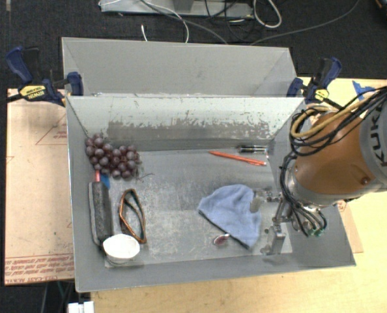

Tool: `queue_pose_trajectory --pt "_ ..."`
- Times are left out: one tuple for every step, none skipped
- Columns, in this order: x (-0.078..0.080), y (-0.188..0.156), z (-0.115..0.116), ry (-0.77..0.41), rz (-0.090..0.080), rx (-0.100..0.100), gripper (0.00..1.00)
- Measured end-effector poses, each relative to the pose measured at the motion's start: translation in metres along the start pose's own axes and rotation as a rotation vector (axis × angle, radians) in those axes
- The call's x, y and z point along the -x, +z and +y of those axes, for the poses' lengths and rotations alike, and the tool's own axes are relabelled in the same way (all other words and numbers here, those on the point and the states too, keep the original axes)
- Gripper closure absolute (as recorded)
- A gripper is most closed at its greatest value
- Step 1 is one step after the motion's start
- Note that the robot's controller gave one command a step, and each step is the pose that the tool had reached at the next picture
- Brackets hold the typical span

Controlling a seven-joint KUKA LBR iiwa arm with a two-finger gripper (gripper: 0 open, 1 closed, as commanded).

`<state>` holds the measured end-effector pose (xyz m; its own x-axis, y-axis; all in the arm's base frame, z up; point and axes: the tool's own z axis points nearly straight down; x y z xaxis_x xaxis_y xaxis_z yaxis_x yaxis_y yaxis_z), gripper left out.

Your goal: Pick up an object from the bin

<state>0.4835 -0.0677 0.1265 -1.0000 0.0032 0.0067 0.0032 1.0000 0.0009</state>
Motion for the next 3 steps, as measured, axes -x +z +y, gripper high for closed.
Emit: queue_pose_trajectory --pt "0.002 -0.003 0.0 -0.002 -0.006 -0.001 0.0" --pt "0.058 0.05 0.037 0.062 -0.011 0.001 0.0" --pt "0.014 0.013 0.052 0.125 -0.006 0.0 0.0"
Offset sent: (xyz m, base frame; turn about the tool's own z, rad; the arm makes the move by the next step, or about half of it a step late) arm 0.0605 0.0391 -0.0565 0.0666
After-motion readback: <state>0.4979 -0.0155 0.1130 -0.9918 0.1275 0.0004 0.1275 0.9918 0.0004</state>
